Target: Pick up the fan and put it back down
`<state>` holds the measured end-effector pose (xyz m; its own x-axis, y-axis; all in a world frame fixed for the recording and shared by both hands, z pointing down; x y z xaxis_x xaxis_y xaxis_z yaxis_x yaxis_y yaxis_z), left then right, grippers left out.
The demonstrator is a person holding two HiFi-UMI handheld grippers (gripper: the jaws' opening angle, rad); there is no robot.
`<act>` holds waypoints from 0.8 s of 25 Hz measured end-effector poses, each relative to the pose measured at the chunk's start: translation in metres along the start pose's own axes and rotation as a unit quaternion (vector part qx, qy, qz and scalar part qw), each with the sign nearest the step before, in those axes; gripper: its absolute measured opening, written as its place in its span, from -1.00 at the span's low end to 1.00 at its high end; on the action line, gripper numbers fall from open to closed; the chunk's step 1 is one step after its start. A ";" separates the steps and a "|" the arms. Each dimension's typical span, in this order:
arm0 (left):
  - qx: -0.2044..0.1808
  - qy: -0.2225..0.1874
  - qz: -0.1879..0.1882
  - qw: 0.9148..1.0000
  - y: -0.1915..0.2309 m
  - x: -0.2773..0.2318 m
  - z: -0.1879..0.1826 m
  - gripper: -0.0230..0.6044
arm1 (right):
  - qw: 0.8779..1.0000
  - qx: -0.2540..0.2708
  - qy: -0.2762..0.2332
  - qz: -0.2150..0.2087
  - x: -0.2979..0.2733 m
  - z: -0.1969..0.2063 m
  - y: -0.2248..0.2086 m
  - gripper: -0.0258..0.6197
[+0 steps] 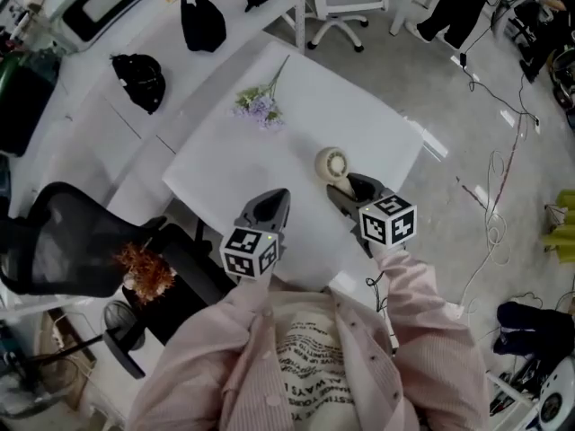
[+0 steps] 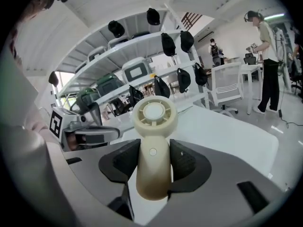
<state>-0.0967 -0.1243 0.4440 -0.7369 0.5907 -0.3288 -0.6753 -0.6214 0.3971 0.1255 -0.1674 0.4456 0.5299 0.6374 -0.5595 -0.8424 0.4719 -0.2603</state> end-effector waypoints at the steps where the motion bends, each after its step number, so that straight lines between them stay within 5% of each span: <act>1: -0.004 -0.005 0.002 1.000 -0.001 0.002 -0.004 -0.92 | 1.000 -0.004 -0.010 0.001 0.005 -0.004 0.002 -0.35; 20: -0.101 -0.092 0.049 0.989 -0.026 0.034 -0.091 -0.92 | 0.986 -0.046 -0.154 0.050 0.093 -0.073 0.008 -0.35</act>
<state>-0.1063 -0.1348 0.3445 -0.7931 0.5955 -0.1277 -0.6076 -0.7589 0.2343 0.1609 -0.1491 0.3346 0.4358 0.8399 -0.3235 -0.8900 0.3487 -0.2937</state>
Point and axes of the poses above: the fingertips, and each gripper's own axes: x backward along the fingers, y to its left, z out of its underside, the point moved 9 cm from there along x, backward along the fingers, and after that the axes turned 12 degrees about z, right-handed, at the moved point
